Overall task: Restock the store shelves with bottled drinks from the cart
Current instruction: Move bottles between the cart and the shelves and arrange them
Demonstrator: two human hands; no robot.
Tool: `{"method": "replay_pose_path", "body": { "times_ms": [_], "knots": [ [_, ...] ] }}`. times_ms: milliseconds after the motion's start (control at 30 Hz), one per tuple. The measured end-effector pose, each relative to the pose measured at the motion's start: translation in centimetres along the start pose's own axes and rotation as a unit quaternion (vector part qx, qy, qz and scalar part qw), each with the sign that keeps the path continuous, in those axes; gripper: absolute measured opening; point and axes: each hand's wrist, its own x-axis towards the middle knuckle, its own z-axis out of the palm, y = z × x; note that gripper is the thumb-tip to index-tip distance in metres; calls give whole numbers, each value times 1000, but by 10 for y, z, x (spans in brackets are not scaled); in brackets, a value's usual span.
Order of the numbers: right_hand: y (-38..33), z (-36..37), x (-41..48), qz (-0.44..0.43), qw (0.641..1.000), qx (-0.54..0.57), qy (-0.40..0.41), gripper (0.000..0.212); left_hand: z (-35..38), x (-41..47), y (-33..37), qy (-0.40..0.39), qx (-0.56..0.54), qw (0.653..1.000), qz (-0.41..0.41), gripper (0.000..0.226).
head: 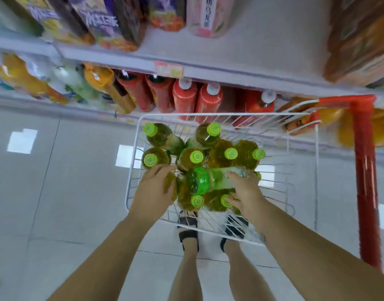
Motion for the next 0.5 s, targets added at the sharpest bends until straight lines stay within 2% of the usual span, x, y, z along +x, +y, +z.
{"method": "replay_pose_path", "body": {
  "times_ms": [133, 200, 267, 333, 433, 500],
  "knots": [
    [-7, 21, 19, 23, 992, 72, 103, 106, 10, -1, -12, -32, -24, 999, -1, 38],
    [-8, 22, 31, 35, 986, 98, 131, 114, 12, -3, -14, -24, -31, 999, 7, 36],
    [-1, 17, 44, 49, 988, 65, 131, 114, 12, -2, -9, -16, -38, 999, 9, 36],
    [2, 13, 38, 59, 990, 64, 114, 102, 11, 1, -1, -15, -48, 999, 21, 37],
    [-6, 7, 14, 59, 988, 117, 80, 60, 5, 13, 12, -13, -60, 997, 39, 40],
    [-11, 0, 14, 64, 987, 138, 55, 47, 2, 28, 19, -16, -60, 997, 41, 41]
  ]
}}
